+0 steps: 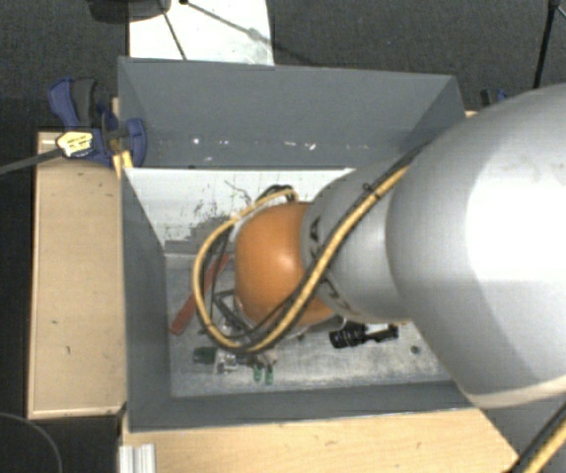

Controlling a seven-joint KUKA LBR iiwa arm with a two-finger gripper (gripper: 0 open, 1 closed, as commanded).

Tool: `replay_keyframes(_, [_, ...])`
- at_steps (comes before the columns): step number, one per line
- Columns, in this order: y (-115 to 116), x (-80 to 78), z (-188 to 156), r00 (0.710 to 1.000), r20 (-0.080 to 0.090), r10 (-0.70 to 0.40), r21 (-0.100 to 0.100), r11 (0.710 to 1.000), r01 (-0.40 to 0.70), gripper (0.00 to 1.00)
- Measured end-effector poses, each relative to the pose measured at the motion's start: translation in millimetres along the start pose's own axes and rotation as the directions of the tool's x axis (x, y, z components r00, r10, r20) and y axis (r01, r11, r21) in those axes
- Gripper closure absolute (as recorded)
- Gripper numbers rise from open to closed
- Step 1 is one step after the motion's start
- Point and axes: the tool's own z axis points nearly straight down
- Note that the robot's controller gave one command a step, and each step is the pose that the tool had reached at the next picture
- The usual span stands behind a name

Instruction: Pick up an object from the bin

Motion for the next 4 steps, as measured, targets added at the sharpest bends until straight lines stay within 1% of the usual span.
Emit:
replay_keyframes(1, [-0.8,0.9,-3.0,1.0,-0.003,0.0,0.003,1.0,0.0,1.0])
replay_keyframes(2, [-1.6,1.4,-16.3,1.0,-0.006,0.0,0.006,1.0,0.0,1.0])
replay_keyframes(4, [-1.5,1.0,-44.8,1.0,-0.004,0.001,0.005,1.0,-0.001,1.0])
